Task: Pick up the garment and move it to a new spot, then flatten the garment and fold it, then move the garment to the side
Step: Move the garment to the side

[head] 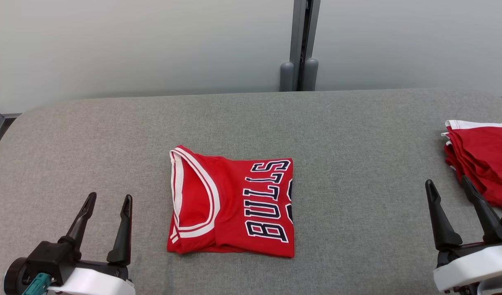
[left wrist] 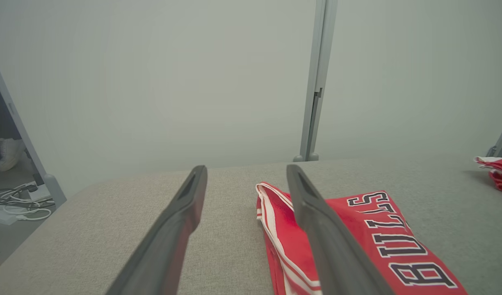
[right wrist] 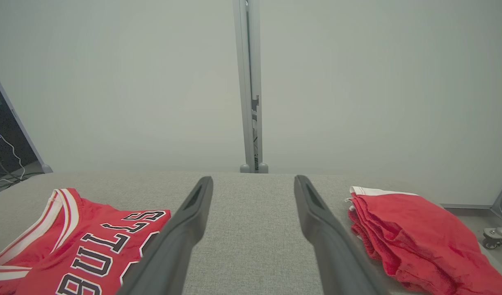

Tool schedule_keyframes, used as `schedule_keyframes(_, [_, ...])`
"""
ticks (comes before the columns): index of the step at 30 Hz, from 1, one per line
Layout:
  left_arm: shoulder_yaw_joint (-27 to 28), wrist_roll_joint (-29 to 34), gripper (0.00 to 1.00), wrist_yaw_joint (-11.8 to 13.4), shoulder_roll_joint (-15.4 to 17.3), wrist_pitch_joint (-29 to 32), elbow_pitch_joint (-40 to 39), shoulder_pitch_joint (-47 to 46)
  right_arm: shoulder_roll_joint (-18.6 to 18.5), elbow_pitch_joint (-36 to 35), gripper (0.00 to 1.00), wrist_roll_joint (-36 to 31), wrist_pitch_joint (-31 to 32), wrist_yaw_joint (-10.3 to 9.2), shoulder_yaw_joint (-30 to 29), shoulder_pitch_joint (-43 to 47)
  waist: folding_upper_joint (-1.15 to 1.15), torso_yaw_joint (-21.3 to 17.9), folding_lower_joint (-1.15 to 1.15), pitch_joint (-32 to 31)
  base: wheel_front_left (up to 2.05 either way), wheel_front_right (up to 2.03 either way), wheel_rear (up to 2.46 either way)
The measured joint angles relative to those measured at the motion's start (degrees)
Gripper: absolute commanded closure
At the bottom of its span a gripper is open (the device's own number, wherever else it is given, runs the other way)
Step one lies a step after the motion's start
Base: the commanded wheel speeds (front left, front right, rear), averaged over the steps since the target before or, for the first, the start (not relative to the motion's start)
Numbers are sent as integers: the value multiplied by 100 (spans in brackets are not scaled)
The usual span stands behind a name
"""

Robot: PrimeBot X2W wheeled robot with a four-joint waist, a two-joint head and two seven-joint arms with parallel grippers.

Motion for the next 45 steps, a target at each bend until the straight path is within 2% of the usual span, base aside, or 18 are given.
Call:
schedule_keyframes(22, [-41, -56, 0, 48, 105, 0, -1, -100, 37, 27, 0, -12, 1, 0, -21, -5, 0, 25, 0, 61, 0, 0, 0])
schedule_keyframes(27, [-65, -58, 0, 41, 105, -60, -33, -299, 0, 232, 0, 13, 26, 0, 213, -236, 0, 142, 0, 236, 0, 0, 0])
schedule_keyframes(35, [-205, -98, 0, -90, -13, -240, 64, -769, -2, 1063, 0, 156, -36, 0, 969, -838, 0, 583, 0, 688, 0, 0, 0])
schedule_keyframes(45, [-345, -105, 0, -261, -148, -470, 446, -1111, 87, 2774, 0, 556, -297, 0, 1706, -1705, 0, 1196, 0, 1265, 0, 0, 0])
